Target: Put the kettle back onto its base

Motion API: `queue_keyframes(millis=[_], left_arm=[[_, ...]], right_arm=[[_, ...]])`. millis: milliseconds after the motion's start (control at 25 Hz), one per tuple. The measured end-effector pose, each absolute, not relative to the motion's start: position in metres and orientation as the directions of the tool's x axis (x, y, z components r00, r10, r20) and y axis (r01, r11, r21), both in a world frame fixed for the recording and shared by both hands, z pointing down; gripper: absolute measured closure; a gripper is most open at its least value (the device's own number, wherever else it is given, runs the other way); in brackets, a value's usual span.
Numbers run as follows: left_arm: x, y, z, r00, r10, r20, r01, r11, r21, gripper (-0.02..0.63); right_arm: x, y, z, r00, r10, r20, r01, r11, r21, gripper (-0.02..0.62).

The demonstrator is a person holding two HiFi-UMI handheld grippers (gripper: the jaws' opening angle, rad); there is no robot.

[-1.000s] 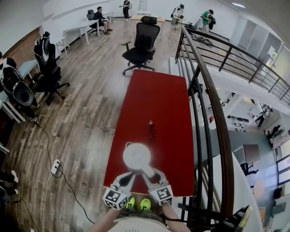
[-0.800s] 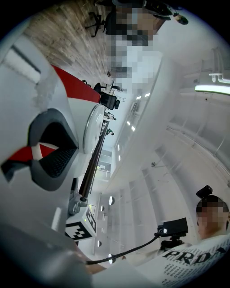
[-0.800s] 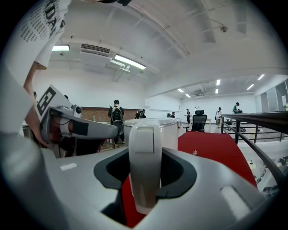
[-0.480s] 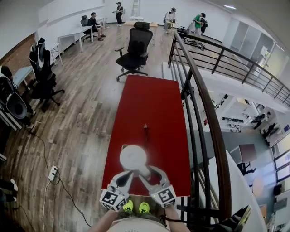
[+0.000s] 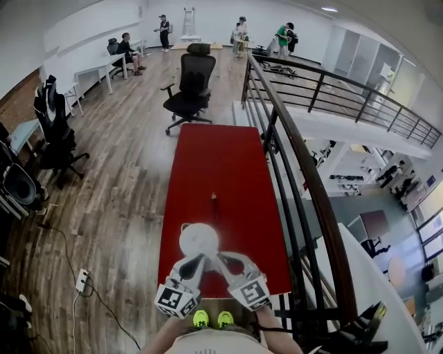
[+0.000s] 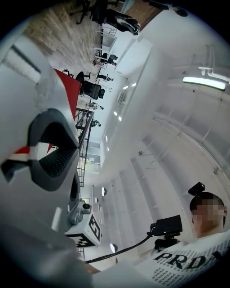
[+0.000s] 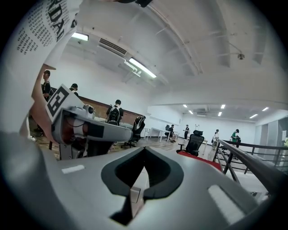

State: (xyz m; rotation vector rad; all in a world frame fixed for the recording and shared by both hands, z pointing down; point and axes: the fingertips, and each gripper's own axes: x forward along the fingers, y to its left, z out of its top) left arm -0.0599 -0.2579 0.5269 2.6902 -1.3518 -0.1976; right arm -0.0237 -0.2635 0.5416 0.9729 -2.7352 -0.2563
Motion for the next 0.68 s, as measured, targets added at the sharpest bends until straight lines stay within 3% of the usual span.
queue_keyframes(millis=[680], left_arm=[[-0.055, -0.247, 0.527, 0.610, -0.790, -0.069, -0.769, -0.610, 0.191, 0.611]], right_arm=[[-0.026, -0.259, 0.536, -0.749, -0.645, 0.151, -0.600, 0.757, 0.260, 0.588]])
